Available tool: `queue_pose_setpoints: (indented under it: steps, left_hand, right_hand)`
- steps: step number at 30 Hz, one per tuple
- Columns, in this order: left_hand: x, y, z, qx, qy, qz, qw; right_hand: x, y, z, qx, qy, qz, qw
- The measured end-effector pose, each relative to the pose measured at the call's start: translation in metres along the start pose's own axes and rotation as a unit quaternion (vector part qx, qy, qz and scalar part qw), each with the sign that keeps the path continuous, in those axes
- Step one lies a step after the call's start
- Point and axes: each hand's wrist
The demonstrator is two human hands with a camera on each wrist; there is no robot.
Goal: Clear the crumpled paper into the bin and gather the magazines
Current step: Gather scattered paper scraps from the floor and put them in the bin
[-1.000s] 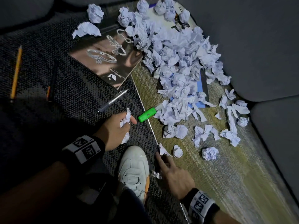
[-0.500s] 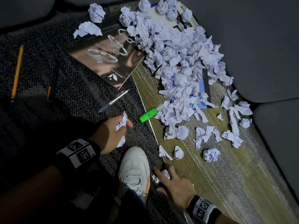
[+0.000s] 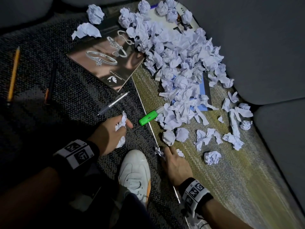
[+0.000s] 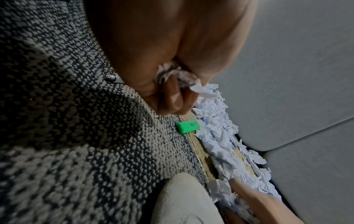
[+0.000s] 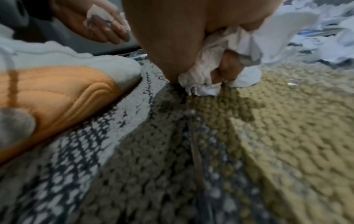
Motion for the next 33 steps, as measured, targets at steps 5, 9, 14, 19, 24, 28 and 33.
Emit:
queue_pose_setpoints:
  steps: [5, 9, 14, 19, 24, 28, 33]
  left_hand:
    - [0.003, 0.005, 0.001, 0.009, 0.011, -0.025, 1.0]
    - [0.001, 0.001, -0.002, 0.0, 0.002, 0.005, 1.0]
    - [0.0, -0.001, -0.004, 0.004, -0.014, 0.03, 0.999]
    - [-0.002, 0.004, -0.004, 0.007, -0.019, 0.041, 0.999]
    - [-0.004, 0.01, 0.0, 0.006, -0.015, -0.023, 1.0]
    - [-0.021, 0.021, -0.004, -0.016, -0.01, -0.062, 0.998]
    - [-0.054, 0.064, -0.033, -0.112, -0.028, -0.131, 0.985]
  right_hand:
    - [-0.017, 0.029, -0.01, -0.137, -0.038, 0.089, 0.986]
    - [-0.032, 0.039, 0.019, -0.16, -0.122, 0.115, 0.973]
    - [-0.027, 0.029, 0.041, -0.121, -0.152, 0.116, 0.974]
    - [-0.051, 0.046, 0.033, -0.224, -0.121, 0.283, 0.925]
    - [-0.028, 0.106, 0.006, -0.251, -0.054, 0.526, 0.811]
    - [0.016, 0.142, 0.027, -0.028, -0.12, 0.651, 0.749]
    - [0.097, 0.192, 0.048, 0.124, 0.049, 0.76, 0.636]
Point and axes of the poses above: each hand's wrist, its own z-axis towards the middle knuckle, its own y-axis out of the back of the hand, x = y × z, and after that the axes turned 13 degrees about -z, right-handed
